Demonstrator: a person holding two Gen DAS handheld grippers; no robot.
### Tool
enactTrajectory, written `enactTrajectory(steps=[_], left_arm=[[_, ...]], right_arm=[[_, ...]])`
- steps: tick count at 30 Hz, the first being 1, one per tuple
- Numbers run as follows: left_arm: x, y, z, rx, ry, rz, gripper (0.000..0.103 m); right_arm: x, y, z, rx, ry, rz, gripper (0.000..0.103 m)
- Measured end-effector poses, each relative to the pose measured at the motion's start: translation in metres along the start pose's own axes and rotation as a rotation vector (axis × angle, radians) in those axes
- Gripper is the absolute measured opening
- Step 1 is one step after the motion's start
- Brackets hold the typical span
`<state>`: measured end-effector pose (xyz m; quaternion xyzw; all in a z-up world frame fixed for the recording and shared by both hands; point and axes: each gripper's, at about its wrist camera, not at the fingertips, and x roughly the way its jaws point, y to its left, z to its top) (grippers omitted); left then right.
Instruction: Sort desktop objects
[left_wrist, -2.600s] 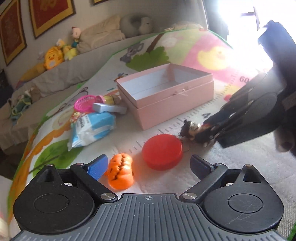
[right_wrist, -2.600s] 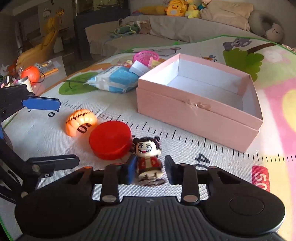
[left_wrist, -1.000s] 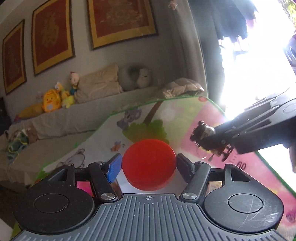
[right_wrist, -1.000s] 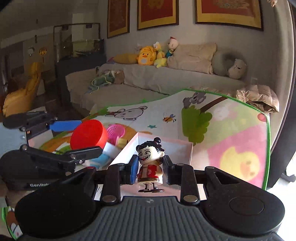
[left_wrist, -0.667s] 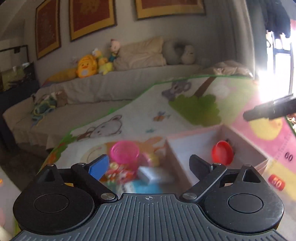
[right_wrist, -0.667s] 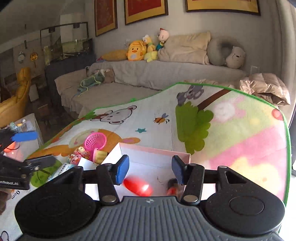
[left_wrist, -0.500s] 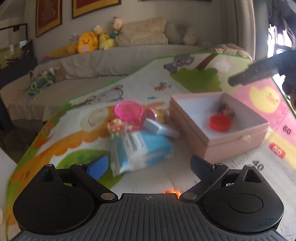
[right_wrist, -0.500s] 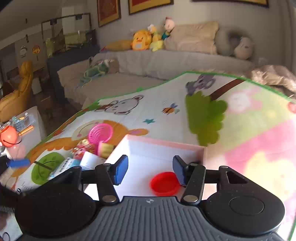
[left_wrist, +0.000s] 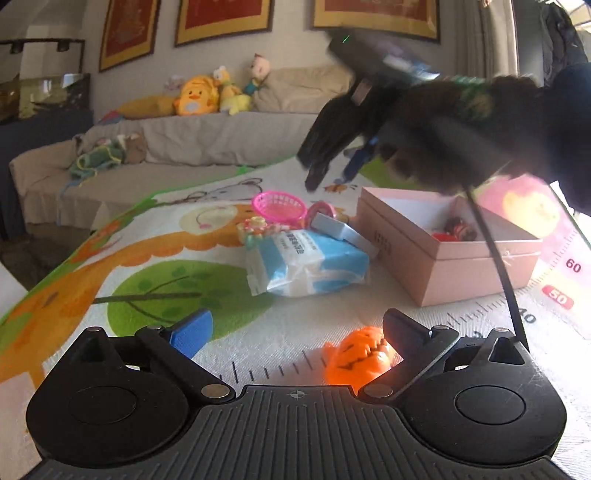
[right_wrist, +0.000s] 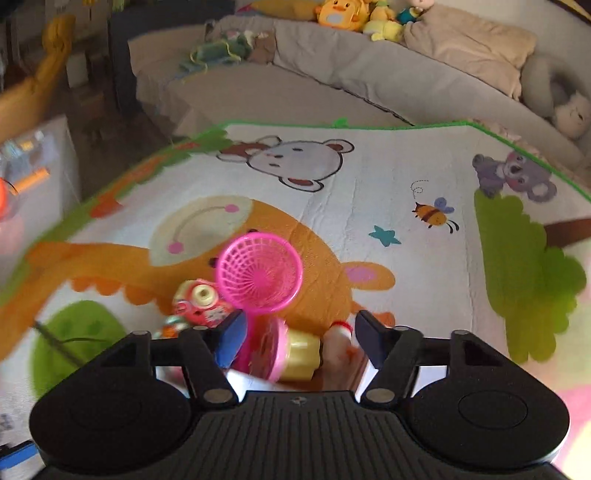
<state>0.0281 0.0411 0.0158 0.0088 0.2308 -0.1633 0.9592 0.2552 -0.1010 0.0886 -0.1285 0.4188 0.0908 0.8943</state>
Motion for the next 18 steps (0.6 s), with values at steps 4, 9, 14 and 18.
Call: enactTrajectory(steps=[4,9,14,18], left_arm=[[0.001,0.003,0.001,-0.016,0.008,-0.009,0.101],[-0.004,-0.004,-0.002,0.042,0.039,-0.069,0.102],[-0.009,-0.018,-0.007,0.107,0.069,-0.067,0.102],[-0.016,-0.024,-0.011,0.11,0.105,-0.08,0.102]], right_arm=[[0.042,0.015,0.005,-0.036,0.048,-0.067,0.034],[0.05,0.023,-0.012,-0.067,0.115,-0.057,0.03],[0.011,0.032,-0.046,-0.082,0.155,0.09,0.03],[-0.028,0.041,-0.085,-0.103,0.175,0.201,0.03]])
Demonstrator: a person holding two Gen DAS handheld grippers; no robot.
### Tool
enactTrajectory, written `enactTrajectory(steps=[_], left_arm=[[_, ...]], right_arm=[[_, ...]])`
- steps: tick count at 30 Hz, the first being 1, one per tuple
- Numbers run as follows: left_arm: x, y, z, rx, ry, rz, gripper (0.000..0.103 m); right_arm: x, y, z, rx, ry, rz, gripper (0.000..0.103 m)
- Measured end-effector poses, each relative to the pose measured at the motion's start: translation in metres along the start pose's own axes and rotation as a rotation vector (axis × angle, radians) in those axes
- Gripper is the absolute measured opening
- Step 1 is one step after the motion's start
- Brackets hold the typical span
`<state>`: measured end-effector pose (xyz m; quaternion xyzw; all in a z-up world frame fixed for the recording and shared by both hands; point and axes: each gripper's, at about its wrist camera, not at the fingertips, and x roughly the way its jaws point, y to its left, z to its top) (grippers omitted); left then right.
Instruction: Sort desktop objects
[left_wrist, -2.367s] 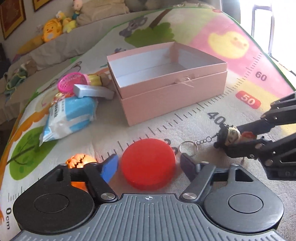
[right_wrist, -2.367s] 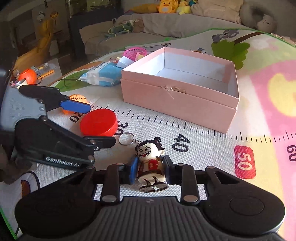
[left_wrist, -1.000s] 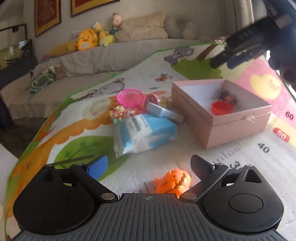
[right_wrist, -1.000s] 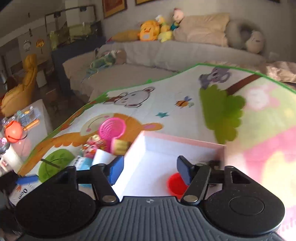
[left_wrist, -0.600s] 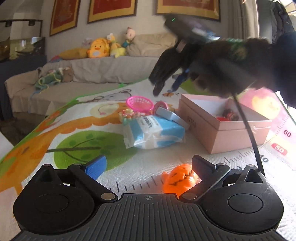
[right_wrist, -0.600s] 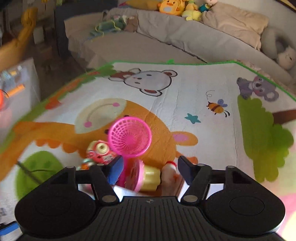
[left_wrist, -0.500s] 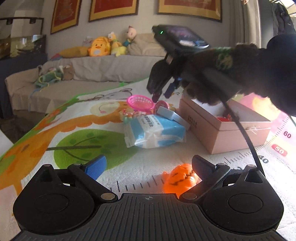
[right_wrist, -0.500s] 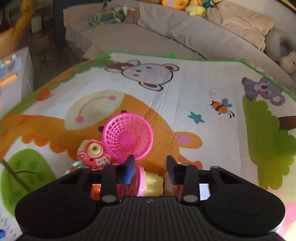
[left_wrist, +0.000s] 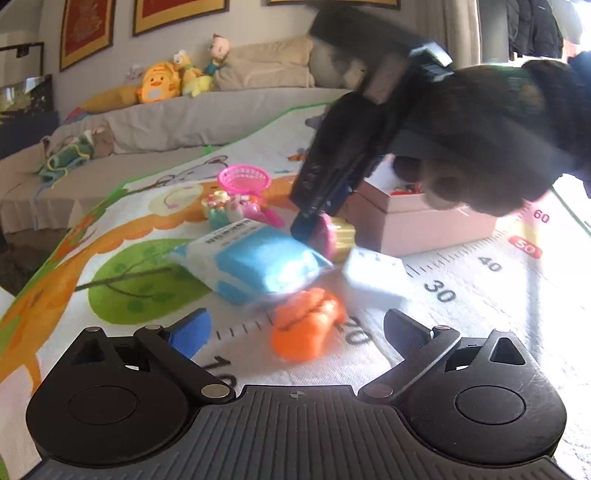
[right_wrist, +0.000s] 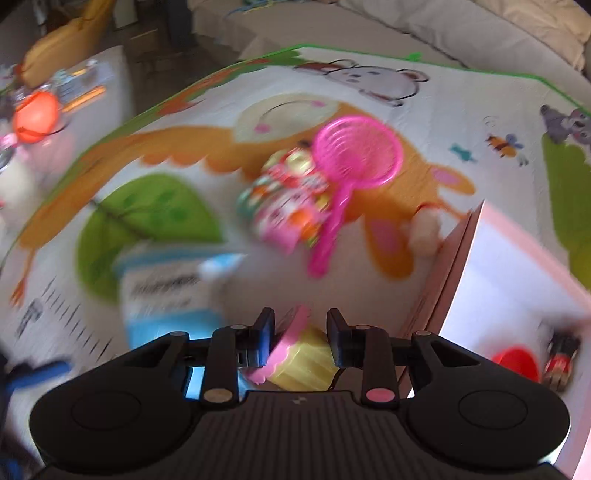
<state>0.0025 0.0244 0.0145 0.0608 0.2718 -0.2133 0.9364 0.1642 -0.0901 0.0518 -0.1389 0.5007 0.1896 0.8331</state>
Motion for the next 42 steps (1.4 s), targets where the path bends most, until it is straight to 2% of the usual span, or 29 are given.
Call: enactTrajectory(steps=[4,5,7,9,11,13,16,20,23,26,28,30,32,36,40,42], left_arm=[[-0.009,-0.007,-0.004,0.014,0.018,-0.02,0.103],[-0.01,-0.009,-0.004,0.018,0.023,-0.017,0.103],[-0.011,-0.014,-0.004,0.023,0.033,0.0,0.103],[-0.01,-0.017,-0.002,0.019,0.041,0.03,0.103],[-0.009,-0.02,0.001,0.008,0.054,0.082,0.103],[-0.007,-0.022,0.007,-0.009,0.065,0.144,0.103],[-0.006,-0.025,0.017,-0.001,0.08,0.232,0.103],[-0.009,-0.028,0.027,0.021,0.091,0.284,0.103],[-0.012,-0.032,0.032,0.032,0.096,0.291,0.103],[-0.015,-0.04,0.036,0.043,0.069,0.256,0.103],[-0.014,-0.047,0.037,0.042,0.044,0.193,0.103],[-0.009,-0.056,0.037,0.048,0.019,0.12,0.103],[0.004,-0.068,0.037,0.06,0.019,0.082,0.103],[0.034,-0.08,0.041,0.091,0.032,0.054,0.103],[0.063,-0.072,0.048,0.03,0.1,0.0,0.103],[0.075,-0.067,0.048,0.009,0.133,-0.021,0.102]], right_arm=[[-0.039,0.009,-0.049,-0.012,-0.027,0.108,0.03],[-0.05,0.008,-0.062,-0.006,-0.045,0.117,0.031],[-0.069,0.005,-0.086,-0.016,-0.096,0.079,0.032],[-0.083,0.002,-0.109,-0.033,-0.154,0.005,0.044],[-0.092,-0.001,-0.13,-0.009,-0.197,-0.037,0.064],[-0.095,-0.002,-0.147,0.034,-0.22,0.008,0.071],[-0.086,0.007,-0.164,0.081,-0.233,0.079,0.089],[-0.065,0.021,-0.174,0.104,-0.23,0.101,0.091],[-0.059,0.022,-0.18,0.088,-0.249,0.026,0.089],[-0.067,0.007,-0.193,0.084,-0.284,-0.091,0.089],[-0.075,-0.011,-0.204,0.121,-0.307,-0.187,0.089],[-0.084,-0.029,-0.217,0.174,-0.324,-0.239,0.089],[-0.09,-0.045,-0.23,0.235,-0.325,-0.223,0.089],[-0.092,-0.059,-0.253,0.296,-0.324,-0.202,0.091],[-0.086,-0.061,-0.268,0.305,-0.311,-0.169,0.093],[-0.085,-0.061,-0.273,0.309,-0.324,-0.162,0.099]])
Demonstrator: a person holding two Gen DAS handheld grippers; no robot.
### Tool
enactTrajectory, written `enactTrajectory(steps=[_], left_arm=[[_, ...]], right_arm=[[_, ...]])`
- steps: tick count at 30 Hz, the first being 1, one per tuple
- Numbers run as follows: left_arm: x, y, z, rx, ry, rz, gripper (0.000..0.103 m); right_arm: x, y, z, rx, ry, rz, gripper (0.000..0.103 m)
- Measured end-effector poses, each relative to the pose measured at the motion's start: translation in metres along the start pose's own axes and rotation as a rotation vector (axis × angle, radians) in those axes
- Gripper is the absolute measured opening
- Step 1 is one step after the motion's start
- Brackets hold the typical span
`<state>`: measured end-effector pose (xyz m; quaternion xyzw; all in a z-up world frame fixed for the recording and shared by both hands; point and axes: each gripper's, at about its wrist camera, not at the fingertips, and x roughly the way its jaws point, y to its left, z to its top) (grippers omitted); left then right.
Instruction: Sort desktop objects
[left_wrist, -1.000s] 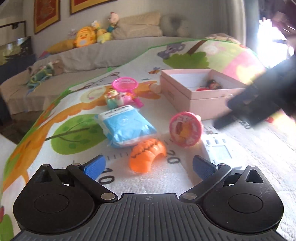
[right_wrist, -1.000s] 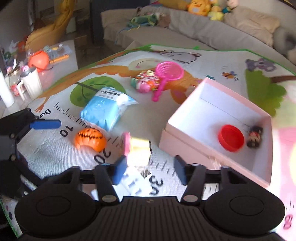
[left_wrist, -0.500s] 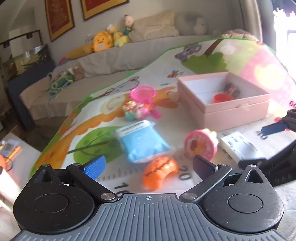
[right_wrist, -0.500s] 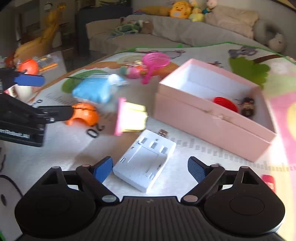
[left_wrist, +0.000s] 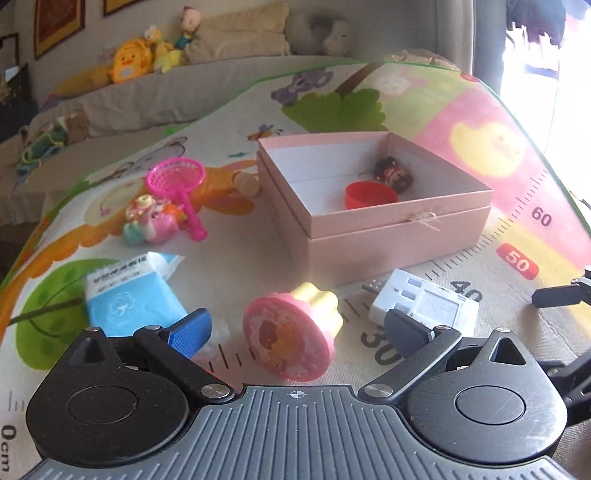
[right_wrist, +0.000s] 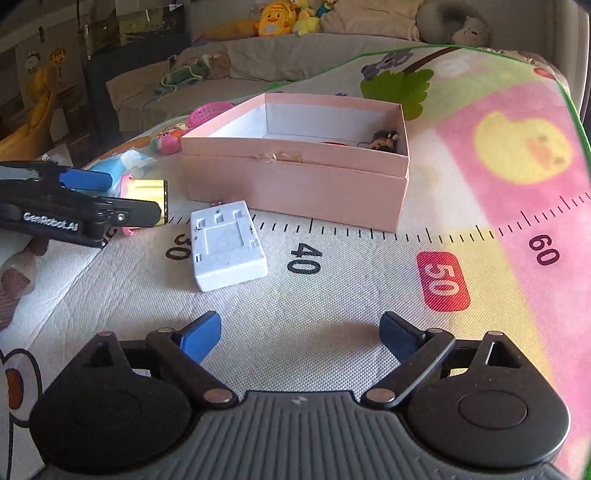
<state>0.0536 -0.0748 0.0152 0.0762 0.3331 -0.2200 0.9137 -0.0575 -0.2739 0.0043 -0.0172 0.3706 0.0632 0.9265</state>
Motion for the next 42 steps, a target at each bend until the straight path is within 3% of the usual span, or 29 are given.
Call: enactTrajectory(steps=[2,4,9,11,15,21,31,36,42], left_arm=[[0.009,0.004,-0.001,-0.011,0.04,-0.035,0.102],[0.015,0.006,-0.003,-0.021,0.073,-0.066,0.089],[0.006,0.008,-0.004,-0.023,0.075,-0.045,0.06],[-0.005,0.005,-0.003,-0.005,0.078,-0.03,0.06],[-0.038,-0.011,-0.007,0.122,0.053,0.01,0.06],[-0.072,-0.038,-0.018,0.296,0.056,-0.016,0.06],[-0.076,-0.045,-0.032,0.258,0.052,-0.052,0.062],[-0.085,-0.035,-0.04,0.223,0.044,-0.035,0.084],[-0.092,-0.018,-0.052,0.147,0.067,0.002,0.088]], right_arm=[[0.001,0.0,-0.001,0.0,-0.001,0.015,0.103],[0.002,0.001,0.0,-0.006,0.005,0.027,0.103],[0.004,0.004,0.0,-0.02,0.01,0.022,0.103],[0.004,0.003,0.0,-0.014,0.011,0.025,0.103],[0.004,0.003,0.001,-0.012,0.012,0.025,0.103],[0.004,0.004,0.0,-0.019,0.01,0.023,0.103],[0.004,0.004,0.0,-0.019,0.01,0.022,0.103],[0.004,0.004,0.0,-0.019,0.01,0.022,0.103],[0.003,0.005,0.0,-0.02,0.009,0.018,0.103]])
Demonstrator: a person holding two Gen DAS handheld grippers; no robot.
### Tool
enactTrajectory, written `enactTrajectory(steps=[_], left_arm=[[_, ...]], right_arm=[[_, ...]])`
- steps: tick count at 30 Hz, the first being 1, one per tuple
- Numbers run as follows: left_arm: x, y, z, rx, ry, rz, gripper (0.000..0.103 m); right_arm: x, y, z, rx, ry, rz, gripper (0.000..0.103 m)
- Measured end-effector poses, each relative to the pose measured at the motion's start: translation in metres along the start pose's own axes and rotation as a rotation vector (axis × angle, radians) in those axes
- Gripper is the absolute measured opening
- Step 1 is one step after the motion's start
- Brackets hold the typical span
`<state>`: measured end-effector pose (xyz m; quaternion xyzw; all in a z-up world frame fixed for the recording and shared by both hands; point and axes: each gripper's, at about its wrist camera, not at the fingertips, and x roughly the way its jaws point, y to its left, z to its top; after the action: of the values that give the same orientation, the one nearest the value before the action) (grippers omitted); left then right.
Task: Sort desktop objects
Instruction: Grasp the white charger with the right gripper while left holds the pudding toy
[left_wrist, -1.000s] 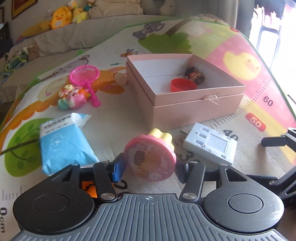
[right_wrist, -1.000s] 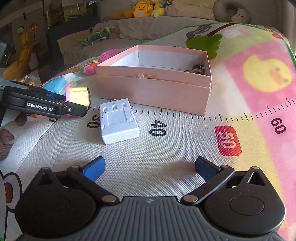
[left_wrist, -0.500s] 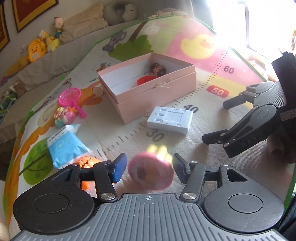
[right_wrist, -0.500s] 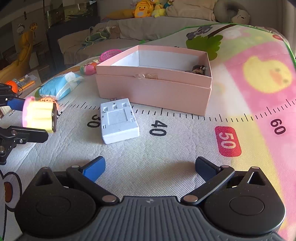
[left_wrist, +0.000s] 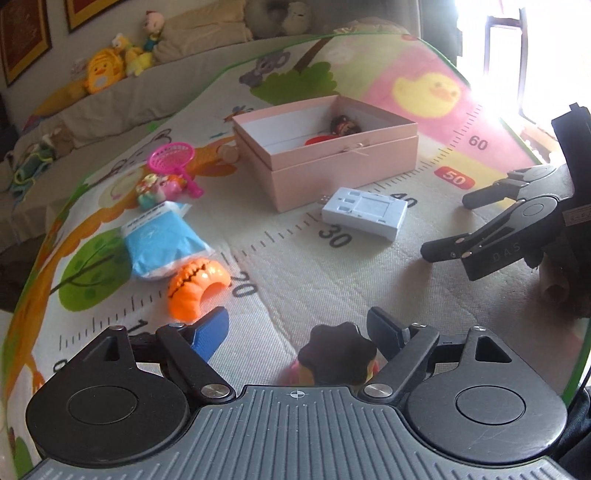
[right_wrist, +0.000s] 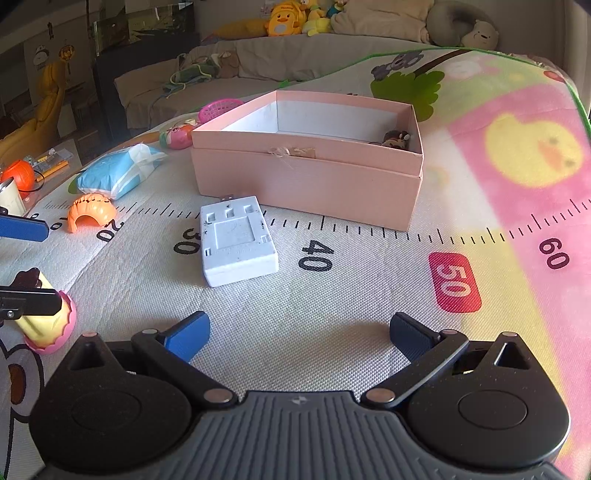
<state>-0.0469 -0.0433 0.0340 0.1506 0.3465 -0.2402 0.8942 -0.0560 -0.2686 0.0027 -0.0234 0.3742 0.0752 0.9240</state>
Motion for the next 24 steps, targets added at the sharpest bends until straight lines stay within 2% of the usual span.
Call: enactTrajectory(steps=[4,6,8,11,13,15,16,20,24], left_arm=[[-0.017,0.009,-0.003,-0.044,-0.038,0.003,0.088],[-0.031,0.01,-0.006,-0.042,-0.073,-0.035,0.095],[-0.042,0.006,-0.013,-0.023,-0.089,-0.072,0.096],[-0.034,-0.007,-0.027,-0.012,-0.031,-0.086,0.096],[-0.02,-0.015,-0.034,-0.007,0.011,-0.056,0.095],[-0.006,-0.016,-0.036,-0.034,0.042,-0.029,0.086],[-0.003,-0.014,-0.037,-0.054,0.039,-0.031,0.087],[0.0,-0.011,-0.032,-0.032,0.007,-0.025,0.068],[0.009,0.001,-0.026,-0.067,-0.001,0.039,0.062]], right_arm=[[0.0,0.0,0.0,0.0,0.0,-0.001,0.103],[0.0,0.0,0.0,0.0,0.0,-0.001,0.103],[0.0,0.0,0.0,0.0,-0.001,-0.001,0.103],[0.0,0.001,0.0,-0.002,0.0,-0.006,0.103],[0.0,0.002,0.002,-0.006,0.005,-0.013,0.103],[-0.001,0.005,0.005,-0.017,0.017,-0.028,0.103],[-0.002,0.007,0.007,-0.028,0.022,-0.033,0.102],[-0.013,0.018,0.023,-0.074,-0.003,0.002,0.083],[0.001,0.035,0.047,-0.126,-0.002,0.026,0.08]])
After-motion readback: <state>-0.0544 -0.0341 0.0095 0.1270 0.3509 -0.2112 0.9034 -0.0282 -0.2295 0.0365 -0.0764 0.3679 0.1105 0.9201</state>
